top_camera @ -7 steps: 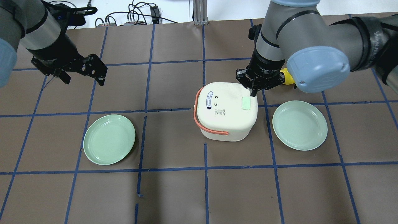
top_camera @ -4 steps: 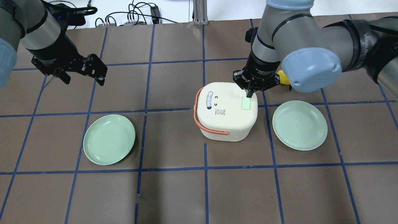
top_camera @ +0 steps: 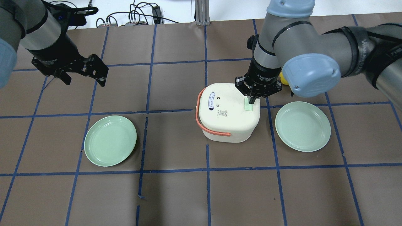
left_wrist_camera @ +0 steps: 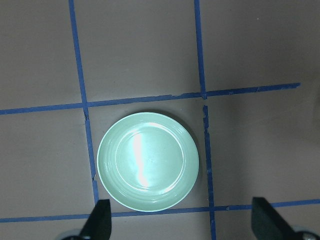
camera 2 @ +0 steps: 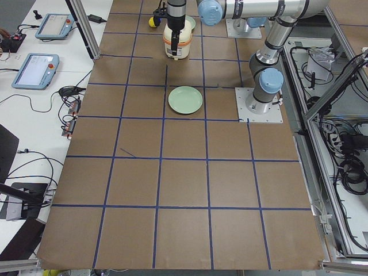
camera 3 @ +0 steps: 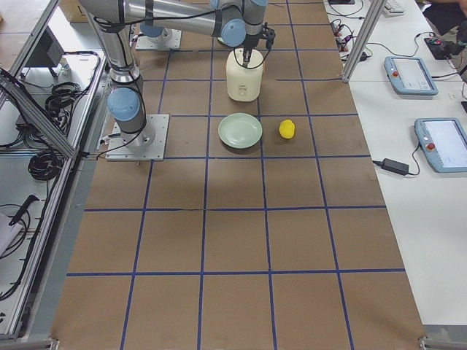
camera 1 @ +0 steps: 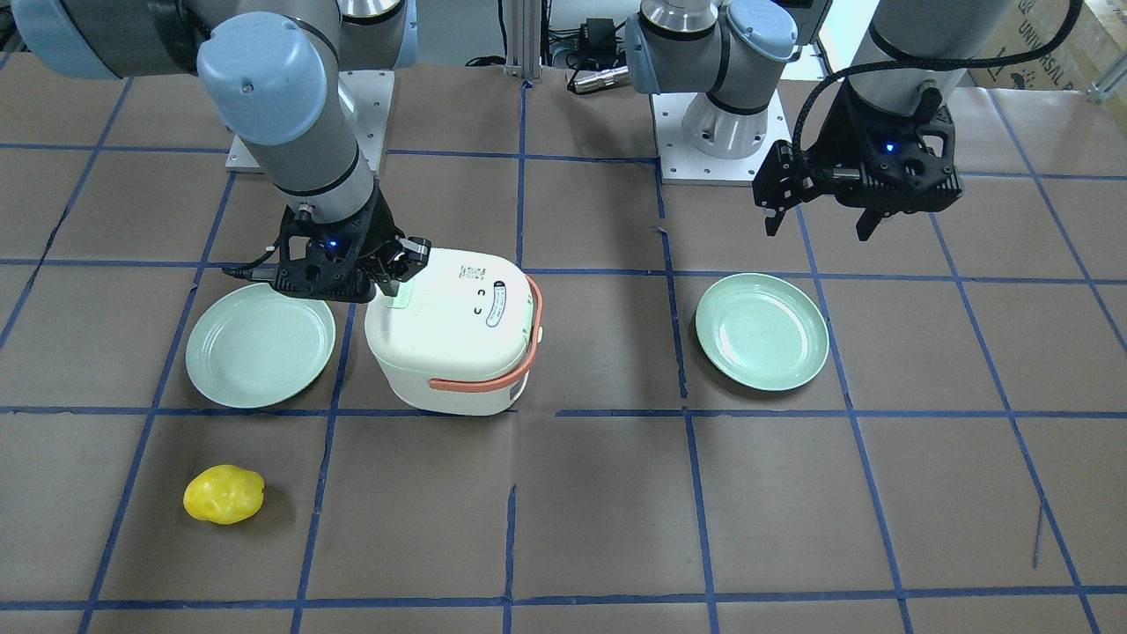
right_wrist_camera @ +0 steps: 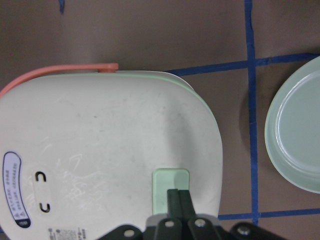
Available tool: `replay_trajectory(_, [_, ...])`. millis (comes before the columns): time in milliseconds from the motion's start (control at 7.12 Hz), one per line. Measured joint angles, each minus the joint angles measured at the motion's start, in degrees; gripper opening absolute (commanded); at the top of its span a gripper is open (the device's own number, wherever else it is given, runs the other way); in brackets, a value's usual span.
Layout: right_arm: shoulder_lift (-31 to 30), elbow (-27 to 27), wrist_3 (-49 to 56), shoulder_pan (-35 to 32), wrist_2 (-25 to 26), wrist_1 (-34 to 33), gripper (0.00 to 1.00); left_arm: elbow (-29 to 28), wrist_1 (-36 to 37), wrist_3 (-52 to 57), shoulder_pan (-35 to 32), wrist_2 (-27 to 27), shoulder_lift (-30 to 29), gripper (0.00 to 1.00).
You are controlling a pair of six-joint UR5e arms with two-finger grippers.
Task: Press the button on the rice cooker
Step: 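Press the green button on the rice cooker lid with the right gripper, then lift the right gripper away as the cooker lid springs open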
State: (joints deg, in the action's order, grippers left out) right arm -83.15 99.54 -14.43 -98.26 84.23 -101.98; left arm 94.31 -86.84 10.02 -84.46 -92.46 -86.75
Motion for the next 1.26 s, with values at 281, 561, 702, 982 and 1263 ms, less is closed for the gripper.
replay_trajectory(281, [0.1,0.5,-0.1,0.0,0.0,-0.1,0.09,0.0,0.0,0.0,0.0,0.0,0.0,1.0])
replay_trajectory(561, [0.7,0.6,-0.1,0.0,0.0,-0.3,0.1,0.0,0.0,0.0,0.0,0.0,0.0,1.0])
replay_trajectory(702, [0.9,0.6,-0.1,0.0,0.0,-0.6,0.12,0.0,0.0,0.0,0.0,0.0,0.0,1.0])
replay_trajectory(982, [0.9,-0.2,-0.6,0.0,0.0,-0.6,0.42,0.0,0.0,0.0,0.0,0.0,0.0,1.0])
replay_trajectory(1263, [0.1,-4.2,-2.4,-0.4,-0.2,1.9,0.87,0.0,0.0,0.0,0.0,0.0,0.0,1.0])
